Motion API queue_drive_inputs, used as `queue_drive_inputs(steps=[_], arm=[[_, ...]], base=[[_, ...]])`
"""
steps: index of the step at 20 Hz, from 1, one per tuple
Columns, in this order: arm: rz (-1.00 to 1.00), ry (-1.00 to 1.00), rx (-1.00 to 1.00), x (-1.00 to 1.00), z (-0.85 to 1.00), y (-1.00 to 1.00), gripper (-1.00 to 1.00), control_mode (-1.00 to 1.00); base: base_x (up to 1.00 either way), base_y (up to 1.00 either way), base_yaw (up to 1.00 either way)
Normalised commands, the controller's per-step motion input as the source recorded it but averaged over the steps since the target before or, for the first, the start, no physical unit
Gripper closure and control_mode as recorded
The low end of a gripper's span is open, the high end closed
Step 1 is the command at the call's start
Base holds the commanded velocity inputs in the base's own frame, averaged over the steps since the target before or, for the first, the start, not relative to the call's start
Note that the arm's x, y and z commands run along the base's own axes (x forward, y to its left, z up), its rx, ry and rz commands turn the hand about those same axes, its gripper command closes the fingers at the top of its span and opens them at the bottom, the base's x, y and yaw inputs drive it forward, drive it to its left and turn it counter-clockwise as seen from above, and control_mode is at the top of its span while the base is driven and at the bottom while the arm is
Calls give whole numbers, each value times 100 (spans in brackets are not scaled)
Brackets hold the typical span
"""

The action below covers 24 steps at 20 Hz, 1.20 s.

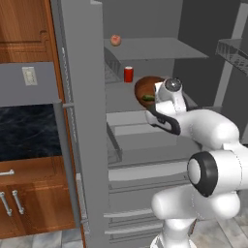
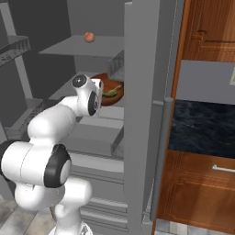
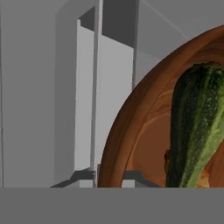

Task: Pick the chicken drumstick and squash from their plates and place them in the bowl. Then put the bowl in the fridge.

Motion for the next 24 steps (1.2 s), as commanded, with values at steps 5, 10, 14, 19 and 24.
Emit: queue_drive_inputs(steps=[5,10,14,19,24], arm=[[0,-1,0,36,-3,-2,100,-100],[0,0,1,32,-7,-4,100,-100],[0,0,3,41,-3,-6,100,-100],[0,0,3,37,0,-7,100,-100],[0,0,0,38,0,-7,100,-100]], base=[[0,0,0],[0,0,0],[0,0,0],[0,0,0],[0,0,0]])
